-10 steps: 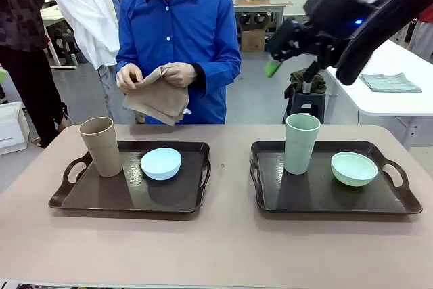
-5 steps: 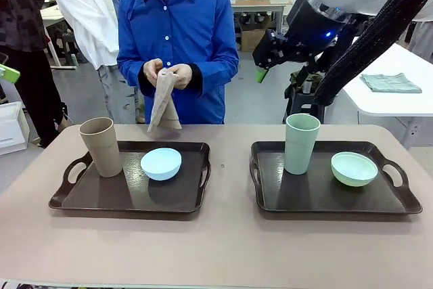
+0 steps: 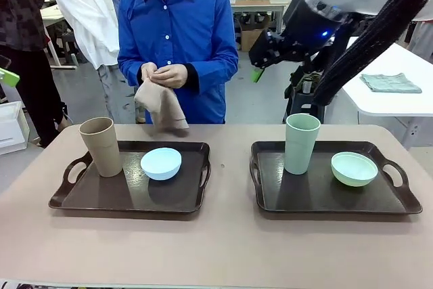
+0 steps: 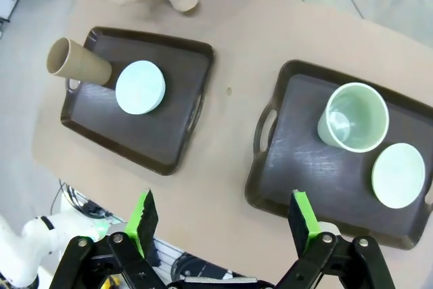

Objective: Set up a tray with a mat and arrange the tableware.
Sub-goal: Pick up the Picnic Bowl and Reusable plastic cup from the Handle tray in front of the human's position and hold them in the air.

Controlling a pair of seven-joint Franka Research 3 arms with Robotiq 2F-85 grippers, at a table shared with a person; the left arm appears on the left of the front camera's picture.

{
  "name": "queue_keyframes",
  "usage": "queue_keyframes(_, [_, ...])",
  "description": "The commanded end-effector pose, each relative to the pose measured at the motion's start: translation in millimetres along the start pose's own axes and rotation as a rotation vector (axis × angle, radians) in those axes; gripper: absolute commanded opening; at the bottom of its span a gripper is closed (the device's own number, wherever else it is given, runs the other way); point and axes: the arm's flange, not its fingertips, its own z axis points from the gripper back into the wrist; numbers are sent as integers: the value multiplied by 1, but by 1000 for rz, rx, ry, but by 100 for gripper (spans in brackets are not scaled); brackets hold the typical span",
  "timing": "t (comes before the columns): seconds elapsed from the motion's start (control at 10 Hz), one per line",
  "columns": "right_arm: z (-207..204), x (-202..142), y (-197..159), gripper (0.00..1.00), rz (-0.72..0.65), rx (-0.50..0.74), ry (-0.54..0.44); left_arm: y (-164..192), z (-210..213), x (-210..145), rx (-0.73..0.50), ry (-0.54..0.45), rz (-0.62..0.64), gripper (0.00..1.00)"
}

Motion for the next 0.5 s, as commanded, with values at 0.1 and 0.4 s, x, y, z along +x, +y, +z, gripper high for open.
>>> queue_keyframes(0.1, [-57, 39, 71, 100, 9, -46, 120, 50, -4, 10, -184, 67, -121, 100])
queue_keyframes(0.4, [-136, 55, 150, 100, 11, -123, 240, 70, -33, 0, -202, -28, -376, 100])
